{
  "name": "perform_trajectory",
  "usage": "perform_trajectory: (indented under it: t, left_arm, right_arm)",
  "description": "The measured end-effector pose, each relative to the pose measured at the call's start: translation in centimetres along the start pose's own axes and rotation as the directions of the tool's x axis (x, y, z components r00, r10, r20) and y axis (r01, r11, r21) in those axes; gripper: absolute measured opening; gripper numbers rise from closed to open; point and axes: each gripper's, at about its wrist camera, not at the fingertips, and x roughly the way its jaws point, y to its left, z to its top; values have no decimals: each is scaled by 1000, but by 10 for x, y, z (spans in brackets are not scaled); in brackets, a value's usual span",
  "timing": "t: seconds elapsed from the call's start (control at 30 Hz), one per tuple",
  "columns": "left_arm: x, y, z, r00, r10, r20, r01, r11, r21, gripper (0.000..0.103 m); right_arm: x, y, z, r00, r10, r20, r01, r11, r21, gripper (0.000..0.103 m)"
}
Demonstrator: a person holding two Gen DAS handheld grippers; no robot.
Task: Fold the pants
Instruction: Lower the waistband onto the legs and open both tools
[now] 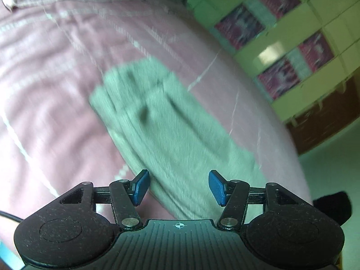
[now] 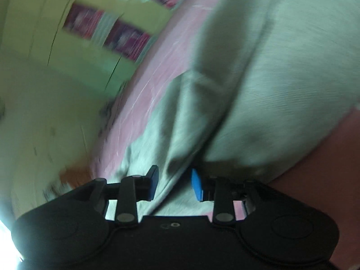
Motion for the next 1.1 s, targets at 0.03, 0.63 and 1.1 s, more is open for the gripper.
perform_trajectory:
  t: [0.03, 0.63, 1.1]
  left_arm:
    - [8, -4, -4, 1000, 9, -13, -9, 1000, 10, 57]
    - [23, -18, -6, 994, 98, -40, -94, 991, 94, 57]
    - [30, -25, -4, 992, 117, -37, -112, 986, 126, 57]
  right_arm:
    - [1, -8, 4, 1000, 23, 4, -23, 998, 51, 29]
    - [-2, -8, -10, 996, -88, 9, 88, 993, -77, 15]
    - [-18, -54, 112, 951, -177, 252, 182, 983, 6, 28]
